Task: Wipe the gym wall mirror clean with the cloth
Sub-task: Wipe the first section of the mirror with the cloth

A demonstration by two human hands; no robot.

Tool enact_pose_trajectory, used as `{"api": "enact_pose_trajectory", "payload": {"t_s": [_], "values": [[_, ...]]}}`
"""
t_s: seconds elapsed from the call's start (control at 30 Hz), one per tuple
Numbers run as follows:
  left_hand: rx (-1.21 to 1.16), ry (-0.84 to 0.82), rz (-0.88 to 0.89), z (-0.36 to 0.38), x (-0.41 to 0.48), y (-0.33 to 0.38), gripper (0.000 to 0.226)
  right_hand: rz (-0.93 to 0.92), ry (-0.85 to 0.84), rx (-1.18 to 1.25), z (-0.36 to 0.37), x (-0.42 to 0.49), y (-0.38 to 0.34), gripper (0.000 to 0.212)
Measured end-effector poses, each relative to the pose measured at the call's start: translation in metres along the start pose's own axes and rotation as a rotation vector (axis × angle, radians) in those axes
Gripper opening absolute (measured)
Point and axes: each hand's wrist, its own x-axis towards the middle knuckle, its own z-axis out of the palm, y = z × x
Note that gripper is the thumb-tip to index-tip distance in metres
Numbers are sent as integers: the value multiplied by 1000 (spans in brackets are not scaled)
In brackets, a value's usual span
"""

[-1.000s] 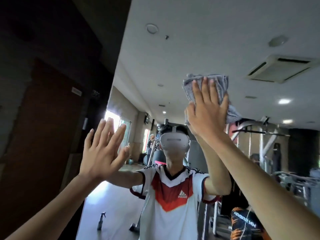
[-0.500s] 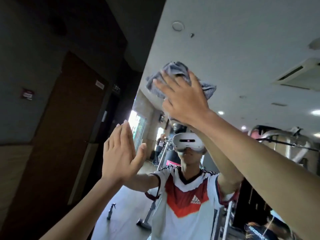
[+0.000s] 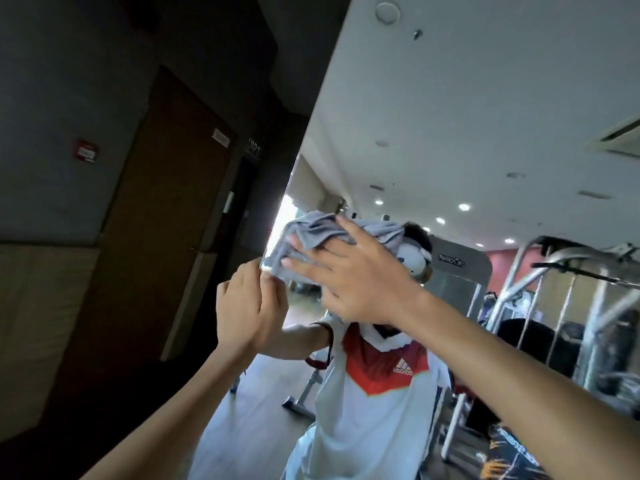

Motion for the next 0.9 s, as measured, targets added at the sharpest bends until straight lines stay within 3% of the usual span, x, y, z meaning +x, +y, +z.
{"api": "enact_pose_trajectory", "payload": {"t_s": [0.13, 0.27, 0.37, 0.47, 0.6, 0.77, 0.9], "values": [[-68, 25, -56, 2, 0, 6, 33, 256, 30, -109, -14, 6, 71, 62], [-89, 58, -96, -1, -14, 10, 35, 568, 70, -79, -13, 45, 46, 62], [-37, 65, -56, -2, -17, 11, 28, 400, 42, -62, -2, 51, -19, 64], [12, 54, -42, 1, -19, 2, 40, 200, -19, -69, 4, 25, -56, 61], [102, 44, -70, 9, -26, 1, 59, 181, -32, -50, 5, -49, -13, 62], [192, 9, -47, 17, -39, 27, 72, 623, 74, -44, -16, -94, 99, 62], [162, 18, -39, 27, -53, 56, 73, 776, 122, -40, -13, -77, 84, 64]]}}
